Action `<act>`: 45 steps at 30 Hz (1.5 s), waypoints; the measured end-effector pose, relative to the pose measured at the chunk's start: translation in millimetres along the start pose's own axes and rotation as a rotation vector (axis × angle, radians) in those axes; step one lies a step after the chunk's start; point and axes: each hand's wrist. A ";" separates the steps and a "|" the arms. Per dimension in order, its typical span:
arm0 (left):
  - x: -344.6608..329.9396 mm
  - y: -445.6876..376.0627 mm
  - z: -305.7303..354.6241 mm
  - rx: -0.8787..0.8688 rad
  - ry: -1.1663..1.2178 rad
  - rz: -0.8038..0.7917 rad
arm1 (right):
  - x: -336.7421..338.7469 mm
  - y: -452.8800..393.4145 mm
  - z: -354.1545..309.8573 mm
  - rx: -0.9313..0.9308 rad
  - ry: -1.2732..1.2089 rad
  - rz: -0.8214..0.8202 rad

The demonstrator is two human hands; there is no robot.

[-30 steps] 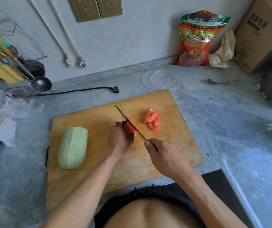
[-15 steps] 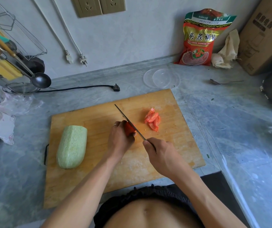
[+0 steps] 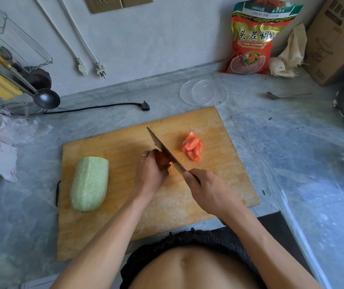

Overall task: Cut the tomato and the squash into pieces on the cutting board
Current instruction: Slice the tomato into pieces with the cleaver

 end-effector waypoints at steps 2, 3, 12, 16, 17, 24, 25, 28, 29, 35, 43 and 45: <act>0.0 0.6 0.3 0.010 0.000 0.002 | -0.7 -2.1 0.3 -0.001 -0.005 0.004; 0.2 0.9 1.1 0.013 -0.002 0.001 | -2.0 -4.4 -1.0 0.004 -0.006 0.003; -2.4 -3.0 -6.7 0.020 0.025 -0.016 | -5.3 -7.9 -1.2 -0.003 -0.029 -0.033; -2.7 -0.6 -3.4 0.038 0.036 -0.002 | -7.8 -10.0 1.7 0.010 -0.013 -0.016; -2.6 0.1 -2.3 0.041 0.039 0.002 | -9.6 -13.2 1.4 0.014 -0.003 -0.011; -0.1 -1.1 -1.8 0.056 0.075 -0.004 | -11.6 -15.4 7.4 0.019 -0.013 -0.021; 0.2 -0.9 -1.1 0.058 0.076 0.001 | -10.6 -13.6 9.0 0.018 -0.016 -0.023; -0.6 0.4 0.9 0.081 0.073 0.003 | -12.3 -13.6 12.7 0.037 -0.019 -0.006; -1.0 0.1 1.0 0.086 0.074 0.000 | -13.9 -15.2 12.7 0.043 -0.021 0.004; -2.0 -1.7 -1.9 0.109 0.076 -0.016 | -22.0 -20.9 9.2 0.057 0.000 0.049; 2.6 -2.7 -6.8 0.086 0.072 -0.067 | -5.7 -19.2 8.3 -0.002 -0.112 0.050; 4.9 -1.5 -10.2 0.074 0.097 -0.078 | 1.1 -13.3 7.7 -0.001 -0.121 0.052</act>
Point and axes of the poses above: each hand's wrist, its own y-axis away from the middle knuckle, its own x-axis out of the back of the hand, z = x × y, and after that the axes turned 3 degrees about -z, right-handed
